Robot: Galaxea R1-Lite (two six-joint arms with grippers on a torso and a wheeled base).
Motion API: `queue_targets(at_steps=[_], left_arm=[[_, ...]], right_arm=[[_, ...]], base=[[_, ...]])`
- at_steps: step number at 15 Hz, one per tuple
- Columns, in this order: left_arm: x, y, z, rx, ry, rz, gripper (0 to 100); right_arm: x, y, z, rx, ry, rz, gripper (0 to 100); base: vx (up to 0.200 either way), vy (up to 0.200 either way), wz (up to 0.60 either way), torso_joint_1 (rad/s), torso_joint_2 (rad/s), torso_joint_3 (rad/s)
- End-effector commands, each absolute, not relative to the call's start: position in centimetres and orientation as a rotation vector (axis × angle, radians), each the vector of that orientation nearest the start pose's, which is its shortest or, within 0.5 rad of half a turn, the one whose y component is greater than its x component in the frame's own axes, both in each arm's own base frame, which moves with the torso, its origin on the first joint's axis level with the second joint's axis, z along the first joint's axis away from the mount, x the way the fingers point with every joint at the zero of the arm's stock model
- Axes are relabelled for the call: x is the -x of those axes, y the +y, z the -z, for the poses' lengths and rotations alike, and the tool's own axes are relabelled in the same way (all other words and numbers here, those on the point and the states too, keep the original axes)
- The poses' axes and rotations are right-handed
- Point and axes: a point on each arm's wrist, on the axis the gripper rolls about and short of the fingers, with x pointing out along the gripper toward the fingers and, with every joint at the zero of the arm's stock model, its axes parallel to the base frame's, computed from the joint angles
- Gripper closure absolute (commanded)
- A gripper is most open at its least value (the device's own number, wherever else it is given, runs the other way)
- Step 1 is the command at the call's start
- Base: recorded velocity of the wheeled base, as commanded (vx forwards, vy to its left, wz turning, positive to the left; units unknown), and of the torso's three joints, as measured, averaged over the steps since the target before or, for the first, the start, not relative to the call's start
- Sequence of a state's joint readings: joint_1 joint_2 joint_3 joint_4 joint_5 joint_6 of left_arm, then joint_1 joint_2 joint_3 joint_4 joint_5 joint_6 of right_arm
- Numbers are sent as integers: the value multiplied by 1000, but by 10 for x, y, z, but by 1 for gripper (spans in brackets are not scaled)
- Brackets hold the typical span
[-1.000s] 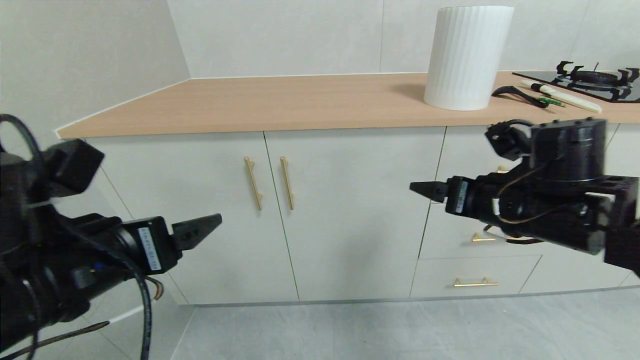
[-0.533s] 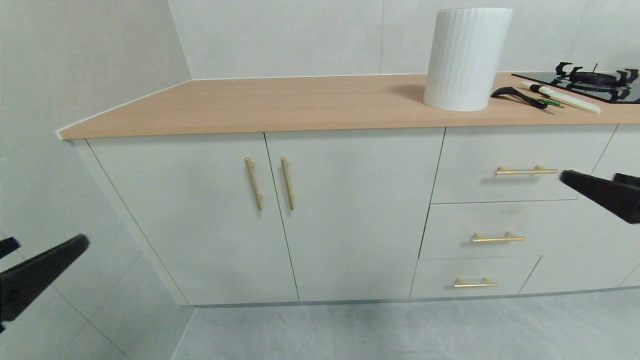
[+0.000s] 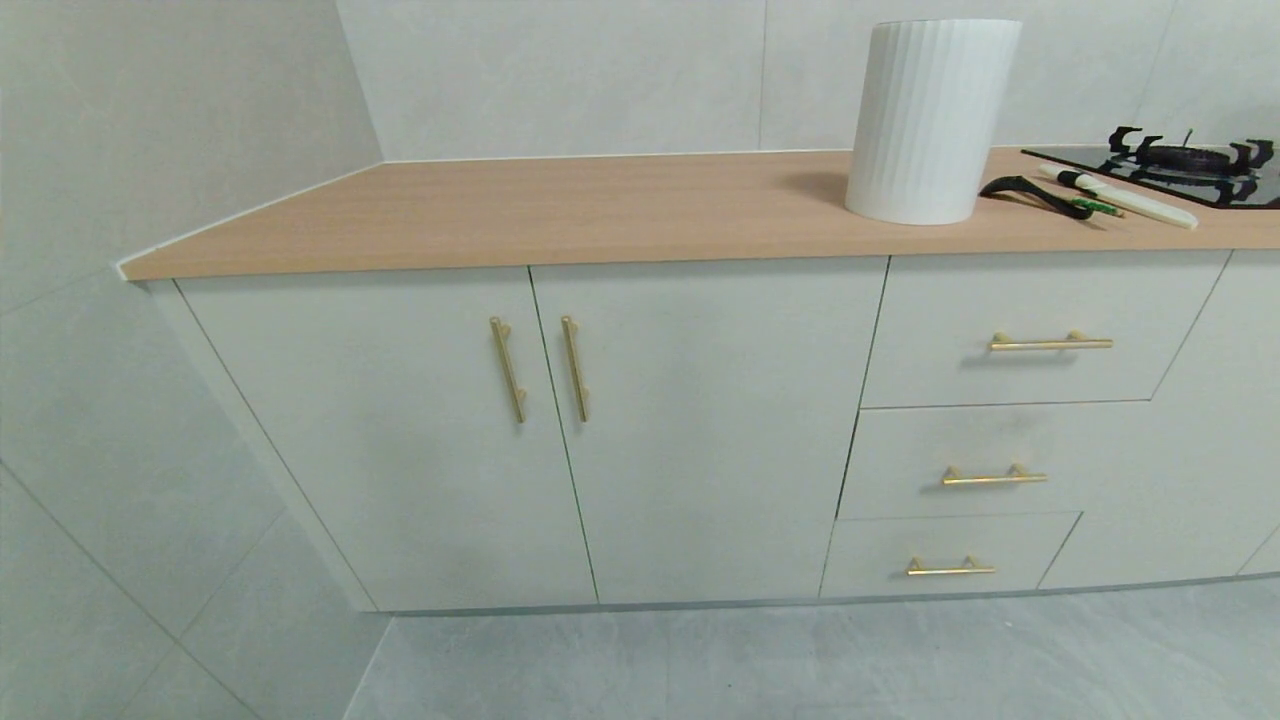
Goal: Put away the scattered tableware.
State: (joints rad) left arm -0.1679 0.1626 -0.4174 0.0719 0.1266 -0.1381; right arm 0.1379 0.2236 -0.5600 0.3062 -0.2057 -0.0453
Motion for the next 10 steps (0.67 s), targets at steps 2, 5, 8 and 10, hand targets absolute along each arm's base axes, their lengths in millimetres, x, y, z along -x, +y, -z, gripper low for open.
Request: queue_targets(at_steps=[2, 5, 8, 10], left_arm=[[54, 8, -177, 165, -244, -15, 0], [58, 3, -156, 147, -254, -67, 0], [42, 2, -122, 81, -133, -59, 0], [32, 2, -101, 40, -64, -63, 0]], right_arm=[[80, -5, -173, 46, -160, 178, 0], [65, -4, -144, 44, -78, 183, 0], [35, -3, -104, 53, -48, 132, 0], [24, -1, -89, 51, -128, 49, 0]], base=[[0, 0, 0, 0, 0, 0], [0, 0, 0, 0, 0, 0], [0, 0, 0, 0, 0, 0], [0, 0, 0, 0, 0, 0]])
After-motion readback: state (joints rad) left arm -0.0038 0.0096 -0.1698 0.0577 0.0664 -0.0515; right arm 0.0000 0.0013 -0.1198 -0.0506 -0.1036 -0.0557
